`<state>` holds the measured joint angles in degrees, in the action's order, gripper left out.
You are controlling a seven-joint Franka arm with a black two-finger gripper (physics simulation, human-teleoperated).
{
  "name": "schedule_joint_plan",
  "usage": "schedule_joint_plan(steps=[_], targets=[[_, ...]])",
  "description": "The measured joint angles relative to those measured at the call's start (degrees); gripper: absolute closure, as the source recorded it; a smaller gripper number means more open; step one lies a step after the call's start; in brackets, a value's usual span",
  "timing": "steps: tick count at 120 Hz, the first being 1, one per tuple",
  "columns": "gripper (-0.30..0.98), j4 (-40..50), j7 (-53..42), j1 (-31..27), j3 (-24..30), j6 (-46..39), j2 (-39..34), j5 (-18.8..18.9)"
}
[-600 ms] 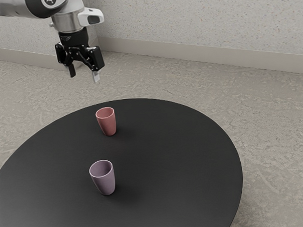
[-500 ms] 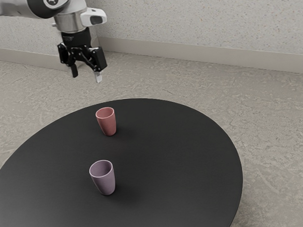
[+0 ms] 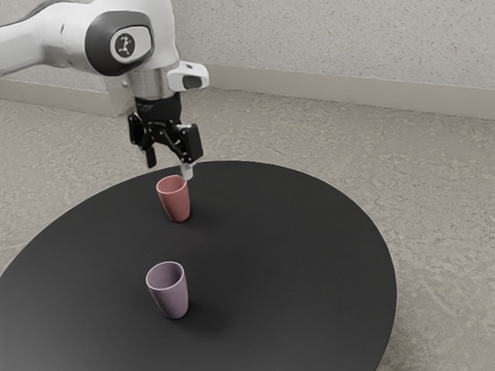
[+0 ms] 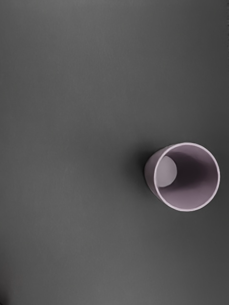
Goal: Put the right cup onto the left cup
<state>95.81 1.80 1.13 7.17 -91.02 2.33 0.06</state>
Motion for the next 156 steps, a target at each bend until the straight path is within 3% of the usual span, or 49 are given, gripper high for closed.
schedule_joint_plan(steps=[75, 113, 156], targets=[[0.0, 12.6, -0.1, -0.2, 5.9, -12.9, 0.1, -0.3], [0.0, 22.1, 0.1, 1.4, 7.4, -18.4, -4.9, -3.3], [0.0, 26.2, 0.2, -0.6, 7.8, -21.6, -7.0, -4.9]])
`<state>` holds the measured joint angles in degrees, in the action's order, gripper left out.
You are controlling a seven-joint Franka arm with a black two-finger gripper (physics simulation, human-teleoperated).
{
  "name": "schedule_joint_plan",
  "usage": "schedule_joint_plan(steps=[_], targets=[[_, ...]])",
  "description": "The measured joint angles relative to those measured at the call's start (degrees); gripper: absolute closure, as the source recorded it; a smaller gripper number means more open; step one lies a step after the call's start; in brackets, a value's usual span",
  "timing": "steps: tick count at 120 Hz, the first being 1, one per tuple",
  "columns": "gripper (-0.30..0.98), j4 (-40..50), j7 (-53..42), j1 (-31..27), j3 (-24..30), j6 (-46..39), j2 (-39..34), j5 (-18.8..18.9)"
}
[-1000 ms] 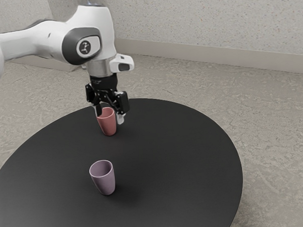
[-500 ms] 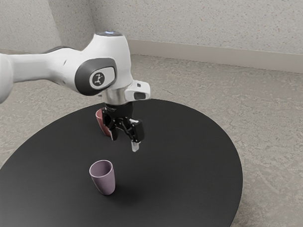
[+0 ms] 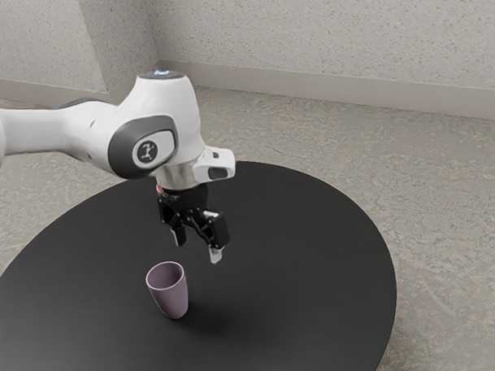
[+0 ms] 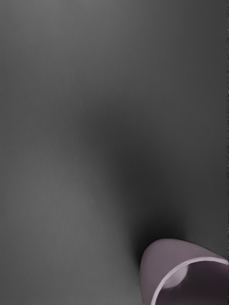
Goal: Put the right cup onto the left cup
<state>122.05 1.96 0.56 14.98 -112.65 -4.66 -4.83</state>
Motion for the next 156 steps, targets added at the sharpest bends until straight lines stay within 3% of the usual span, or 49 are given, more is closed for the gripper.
schedule_joint_plan(steps=[71, 156], targets=[[0.0, 3.8, -1.8, -0.3, -6.1, -1.3, -0.7, 0.4], [0.0, 5.2, -5.0, -1.3, -8.1, -4.0, 3.6, 1.2]])
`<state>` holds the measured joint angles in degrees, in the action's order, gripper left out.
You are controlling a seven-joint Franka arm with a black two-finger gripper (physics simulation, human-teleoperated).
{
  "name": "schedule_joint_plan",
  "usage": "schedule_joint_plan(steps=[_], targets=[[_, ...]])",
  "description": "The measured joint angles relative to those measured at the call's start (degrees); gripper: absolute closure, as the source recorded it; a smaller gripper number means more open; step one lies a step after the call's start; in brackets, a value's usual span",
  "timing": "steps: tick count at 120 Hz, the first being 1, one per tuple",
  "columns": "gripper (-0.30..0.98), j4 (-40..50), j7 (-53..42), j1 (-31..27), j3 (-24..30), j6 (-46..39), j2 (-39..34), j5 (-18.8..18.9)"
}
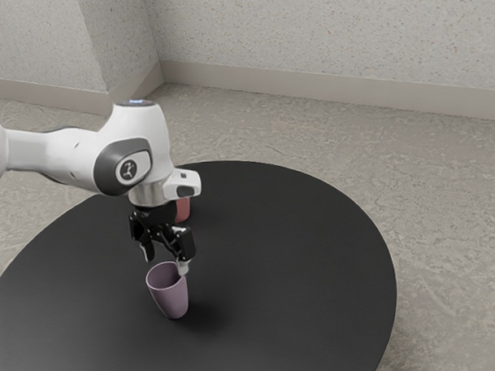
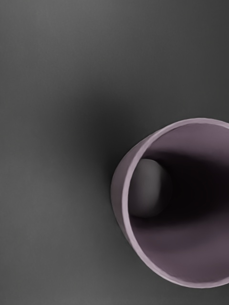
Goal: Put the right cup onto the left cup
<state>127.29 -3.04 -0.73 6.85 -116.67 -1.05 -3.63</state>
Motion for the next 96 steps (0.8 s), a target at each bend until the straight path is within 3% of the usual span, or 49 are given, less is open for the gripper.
schedule_joint_plan(steps=[96], targets=[[0.0, 2.7, -1.4, 1.6, 0.2, -3.8, 2.7, 0.1]])
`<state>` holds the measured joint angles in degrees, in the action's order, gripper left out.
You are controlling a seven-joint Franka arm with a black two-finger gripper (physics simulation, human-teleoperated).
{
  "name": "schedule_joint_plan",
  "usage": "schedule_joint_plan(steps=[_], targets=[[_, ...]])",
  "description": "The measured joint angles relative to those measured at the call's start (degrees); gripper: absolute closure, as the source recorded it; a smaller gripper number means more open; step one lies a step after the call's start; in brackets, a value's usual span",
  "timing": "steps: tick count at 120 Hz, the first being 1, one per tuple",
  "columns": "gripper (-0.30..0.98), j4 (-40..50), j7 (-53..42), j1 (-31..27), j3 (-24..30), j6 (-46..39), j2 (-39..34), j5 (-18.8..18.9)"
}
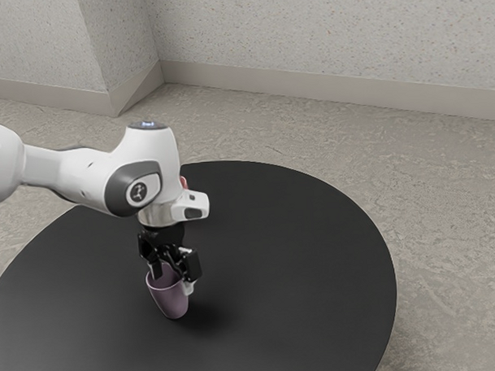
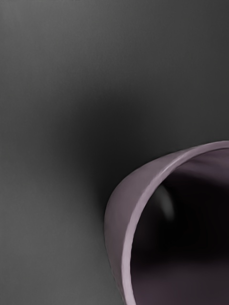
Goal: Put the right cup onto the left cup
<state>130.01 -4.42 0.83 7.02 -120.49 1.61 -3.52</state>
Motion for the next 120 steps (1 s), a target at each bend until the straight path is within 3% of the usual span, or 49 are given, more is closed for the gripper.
schedule_joint_plan(steps=[32, 81, 120], targets=[[0.08, 0.0, 0.0, -0.7, 0.0, -0.6, 1.1, 0.0], [0.48, 0.0, 0.2, -0.6, -0.1, -1.1, 1.4, 0.0], [0.71, 0.1, 0.3, -0.7, -0.1, -1.1, 1.7, 0.0]])
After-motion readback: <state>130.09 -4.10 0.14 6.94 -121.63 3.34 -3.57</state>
